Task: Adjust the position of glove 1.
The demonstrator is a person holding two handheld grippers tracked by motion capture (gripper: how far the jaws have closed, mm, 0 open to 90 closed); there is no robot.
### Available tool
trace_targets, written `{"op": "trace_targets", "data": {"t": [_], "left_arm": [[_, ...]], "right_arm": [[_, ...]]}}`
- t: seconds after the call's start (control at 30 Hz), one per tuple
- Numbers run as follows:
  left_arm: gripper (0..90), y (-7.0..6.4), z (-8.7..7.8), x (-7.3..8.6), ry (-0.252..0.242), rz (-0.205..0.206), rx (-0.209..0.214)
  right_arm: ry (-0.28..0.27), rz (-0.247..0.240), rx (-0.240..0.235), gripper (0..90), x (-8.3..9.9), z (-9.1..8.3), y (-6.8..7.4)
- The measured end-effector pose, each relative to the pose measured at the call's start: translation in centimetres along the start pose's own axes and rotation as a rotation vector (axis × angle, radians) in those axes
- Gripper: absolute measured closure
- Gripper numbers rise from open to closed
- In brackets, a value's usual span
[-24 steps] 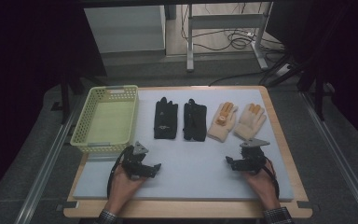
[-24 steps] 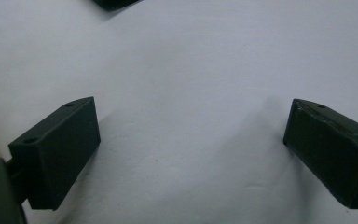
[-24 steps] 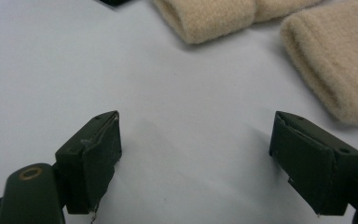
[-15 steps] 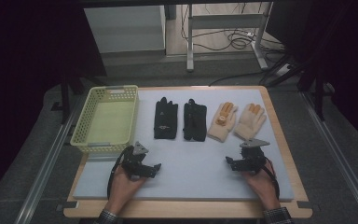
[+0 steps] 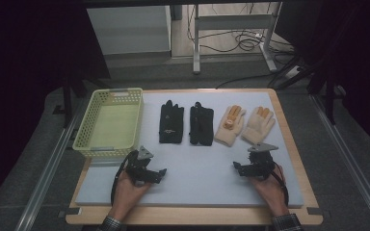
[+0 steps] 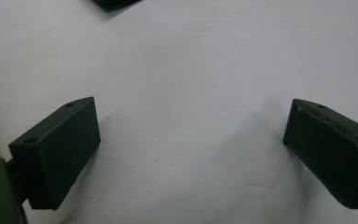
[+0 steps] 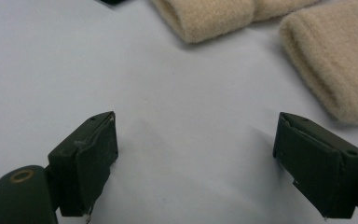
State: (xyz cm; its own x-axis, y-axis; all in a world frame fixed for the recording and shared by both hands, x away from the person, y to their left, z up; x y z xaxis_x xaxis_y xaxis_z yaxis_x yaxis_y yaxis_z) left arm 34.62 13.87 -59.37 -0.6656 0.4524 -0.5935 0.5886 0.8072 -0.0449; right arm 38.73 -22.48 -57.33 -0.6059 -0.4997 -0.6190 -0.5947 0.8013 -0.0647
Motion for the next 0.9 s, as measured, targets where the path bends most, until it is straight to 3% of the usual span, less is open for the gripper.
{"op": "trace_targets", "data": {"t": [0.53,0.9], "left_arm": [[3.8,0.0,0.0,0.0,0.0,0.0,0.0],[3.8,0.0,0.0,0.0,-0.001,-0.001,0.0]], "right_arm": [[0.01,0.023,-0.01,14.4,-0.3,0.0,0.1],[-0.009,0.02,-0.058,18.9,-3.2,-0.1,1.3]]}}
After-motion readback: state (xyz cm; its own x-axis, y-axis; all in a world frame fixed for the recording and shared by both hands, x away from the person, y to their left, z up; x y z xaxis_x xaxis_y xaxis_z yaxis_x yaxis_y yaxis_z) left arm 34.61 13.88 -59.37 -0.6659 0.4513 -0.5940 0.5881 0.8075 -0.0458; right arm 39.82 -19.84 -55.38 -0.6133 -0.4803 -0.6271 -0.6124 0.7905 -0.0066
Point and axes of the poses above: each handheld gripper's, and its own axes: z roughly forward along the jaws, x roughly out of its underside, y roughly to its left, the point moved 6 cm from there along z, roughly forward along the jaws, and after that the axes turned 8 degrees about y, right-handed, at the moved point
